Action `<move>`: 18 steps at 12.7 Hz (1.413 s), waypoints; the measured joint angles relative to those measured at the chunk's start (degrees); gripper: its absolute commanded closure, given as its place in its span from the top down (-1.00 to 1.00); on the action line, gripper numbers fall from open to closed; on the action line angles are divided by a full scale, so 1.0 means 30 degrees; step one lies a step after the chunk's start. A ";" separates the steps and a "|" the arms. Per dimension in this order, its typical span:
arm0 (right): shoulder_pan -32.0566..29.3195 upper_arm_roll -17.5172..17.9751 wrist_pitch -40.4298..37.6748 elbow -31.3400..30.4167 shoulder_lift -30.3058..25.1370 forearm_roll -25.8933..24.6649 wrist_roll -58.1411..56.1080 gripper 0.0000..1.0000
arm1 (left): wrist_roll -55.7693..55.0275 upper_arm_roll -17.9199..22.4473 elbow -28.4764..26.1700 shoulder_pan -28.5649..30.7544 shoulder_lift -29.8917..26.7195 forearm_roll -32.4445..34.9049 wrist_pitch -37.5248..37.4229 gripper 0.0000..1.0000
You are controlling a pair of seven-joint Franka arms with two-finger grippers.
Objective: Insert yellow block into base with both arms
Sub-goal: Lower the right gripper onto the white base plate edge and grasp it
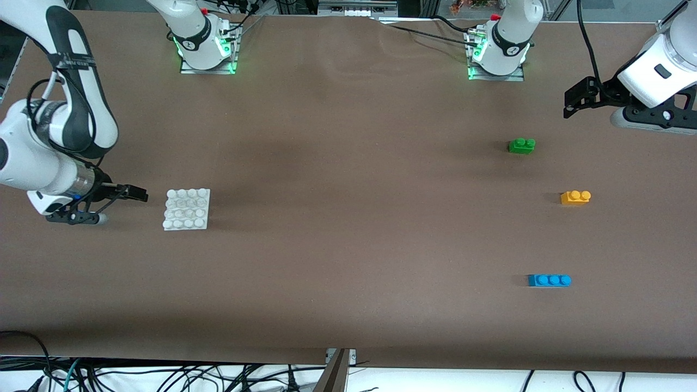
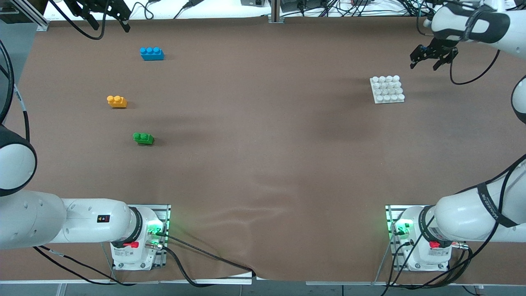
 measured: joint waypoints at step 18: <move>0.0034 0.0755 0.4338 -0.1317 0.3107 0.2544 -0.2185 1.00 | 0.0000 0.0000 0.0021 0.0001 0.0002 0.0000 0.0000 1.00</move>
